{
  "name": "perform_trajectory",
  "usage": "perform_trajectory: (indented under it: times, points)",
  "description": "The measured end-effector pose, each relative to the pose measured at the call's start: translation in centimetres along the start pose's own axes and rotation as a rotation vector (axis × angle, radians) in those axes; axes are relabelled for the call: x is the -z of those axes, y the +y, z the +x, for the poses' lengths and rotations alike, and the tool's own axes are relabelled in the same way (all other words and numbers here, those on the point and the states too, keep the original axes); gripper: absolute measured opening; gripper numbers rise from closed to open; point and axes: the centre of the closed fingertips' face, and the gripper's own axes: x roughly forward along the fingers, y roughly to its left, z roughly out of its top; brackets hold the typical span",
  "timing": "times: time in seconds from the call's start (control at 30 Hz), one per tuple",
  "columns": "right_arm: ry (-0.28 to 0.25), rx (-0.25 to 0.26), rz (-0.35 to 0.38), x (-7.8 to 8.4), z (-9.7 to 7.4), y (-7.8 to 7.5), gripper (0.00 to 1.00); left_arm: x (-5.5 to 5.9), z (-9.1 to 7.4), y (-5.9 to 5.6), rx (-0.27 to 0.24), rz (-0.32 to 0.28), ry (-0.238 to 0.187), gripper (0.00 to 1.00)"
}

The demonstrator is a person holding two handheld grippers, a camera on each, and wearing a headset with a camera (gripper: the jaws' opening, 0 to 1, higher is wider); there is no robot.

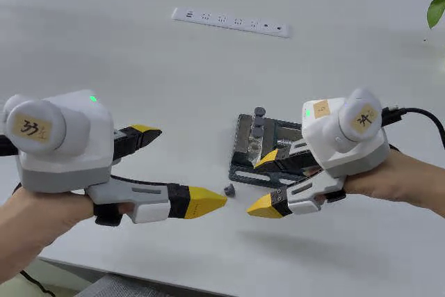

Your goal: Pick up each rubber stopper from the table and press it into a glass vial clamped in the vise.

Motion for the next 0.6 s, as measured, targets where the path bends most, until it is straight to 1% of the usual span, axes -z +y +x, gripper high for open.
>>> perform_trajectory:
  times: [0.17, 0.2, 0.23, 0.27, 0.3, 0.37, 0.4, 0.47, 0.53, 0.6]
  points:
    - [0.015, 0.000, -0.056, 0.0, 0.9, -0.3, 0.33, 0.4, -0.1, 0.0, 0.001, 0.000, 0.006, 0.96]
    - [0.016, -0.004, -0.072, -0.1, 1.0, 0.0, 0.31, 0.4, -0.1, 0.0, 0.001, -0.001, 0.007, 0.96]
    - [0.010, 0.002, -0.103, -0.4, 1.2, -0.1, 0.29, 0.3, -0.1, -0.2, 0.000, -0.001, 0.009, 0.96]
    - [0.015, -0.003, -0.113, -0.3, 1.4, -0.1, 0.28, 0.4, -0.1, -0.2, 0.000, -0.001, 0.009, 0.96]
    - [0.025, 0.012, -0.152, -0.3, 1.6, -0.5, 0.27, 0.4, -0.2, -0.1, 0.000, -0.002, 0.012, 0.96]
    - [0.023, 0.009, -0.152, -0.4, 1.8, -0.6, 0.24, 0.5, -0.2, -0.1, 0.001, -0.001, 0.014, 0.96]
    - [0.022, 0.011, -0.160, -0.4, 2.0, -0.9, 0.22, 0.5, -0.2, -0.1, 0.001, 0.000, 0.016, 0.96]
    - [0.024, 0.004, -0.182, -0.5, 2.1, -0.6, 0.20, 0.5, -0.3, 0.0, 0.000, -0.002, 0.020, 0.96]
    - [0.041, 0.001, -0.199, -0.3, 2.3, -0.7, 0.19, 0.6, -0.3, 0.0, 0.000, -0.002, 0.021, 0.96]
    - [0.046, -0.003, -0.203, -0.1, 2.5, -0.9, 0.18, 0.5, -0.2, -0.2, -0.001, -0.003, 0.021, 0.96]
